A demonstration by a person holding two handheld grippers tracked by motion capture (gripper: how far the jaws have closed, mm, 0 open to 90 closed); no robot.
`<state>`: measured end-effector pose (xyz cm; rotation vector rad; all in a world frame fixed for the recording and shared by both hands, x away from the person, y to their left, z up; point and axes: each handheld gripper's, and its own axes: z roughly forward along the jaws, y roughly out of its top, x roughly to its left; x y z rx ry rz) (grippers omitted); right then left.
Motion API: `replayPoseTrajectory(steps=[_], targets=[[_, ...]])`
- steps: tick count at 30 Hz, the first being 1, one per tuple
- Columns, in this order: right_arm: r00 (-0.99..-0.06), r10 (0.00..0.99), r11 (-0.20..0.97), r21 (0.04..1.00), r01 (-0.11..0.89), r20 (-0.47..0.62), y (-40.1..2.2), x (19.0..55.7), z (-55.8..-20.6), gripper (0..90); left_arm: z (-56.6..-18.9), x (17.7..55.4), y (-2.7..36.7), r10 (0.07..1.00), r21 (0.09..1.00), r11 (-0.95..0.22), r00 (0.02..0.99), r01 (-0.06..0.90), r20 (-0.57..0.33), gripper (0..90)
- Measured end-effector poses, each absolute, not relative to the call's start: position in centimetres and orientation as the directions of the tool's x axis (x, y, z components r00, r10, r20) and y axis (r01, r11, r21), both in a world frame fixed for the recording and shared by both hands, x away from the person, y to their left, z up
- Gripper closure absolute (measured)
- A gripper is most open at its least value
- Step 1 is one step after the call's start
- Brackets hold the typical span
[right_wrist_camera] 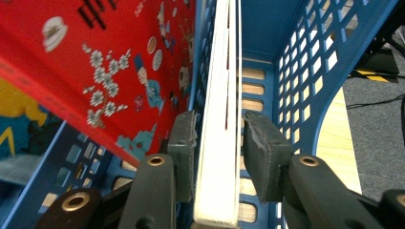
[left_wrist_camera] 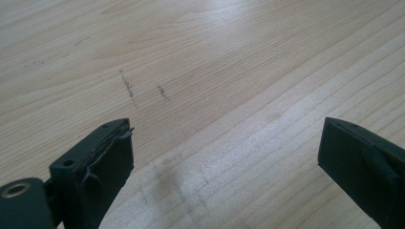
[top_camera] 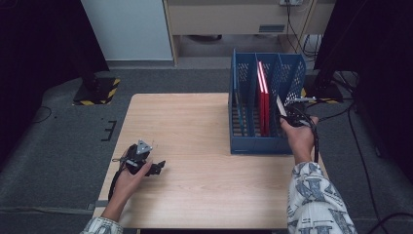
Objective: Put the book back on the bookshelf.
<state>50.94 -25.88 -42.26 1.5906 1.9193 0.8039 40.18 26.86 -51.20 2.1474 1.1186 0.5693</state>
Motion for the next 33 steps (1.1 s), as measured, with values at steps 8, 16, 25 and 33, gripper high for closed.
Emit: replayPoseTrajectory(steps=[8, 16, 25, 33], targets=[[-0.179, 0.983, 0.146, 0.725, 0.673, -0.032, -25.7, 50.9, -42.3, 69.3, -51.2, 40.2, 26.9, 0.836, 0.711, -0.430, 0.543, 0.557, 0.080, 4.1], [-0.153, 0.987, 0.136, 0.731, 0.668, -0.044, -26.0, 51.3, -42.3, 72.3, -51.2, 40.2, 26.9, 0.835, 0.711, -0.430, 0.544, 0.556, 0.080, 4.2], [-0.144, 0.988, 0.136, 0.732, 0.667, -0.053, -25.5, 51.9, -42.3, 71.8, -51.3, 40.3, 27.0, 0.836, 0.712, -0.428, 0.542, 0.556, 0.079, 4.3], [-0.152, 0.987, 0.139, 0.741, 0.657, -0.051, -25.0, 51.6, -42.5, 69.2, -51.2, 40.3, 27.0, 0.837, 0.713, -0.427, 0.542, 0.557, 0.078, 4.3]])
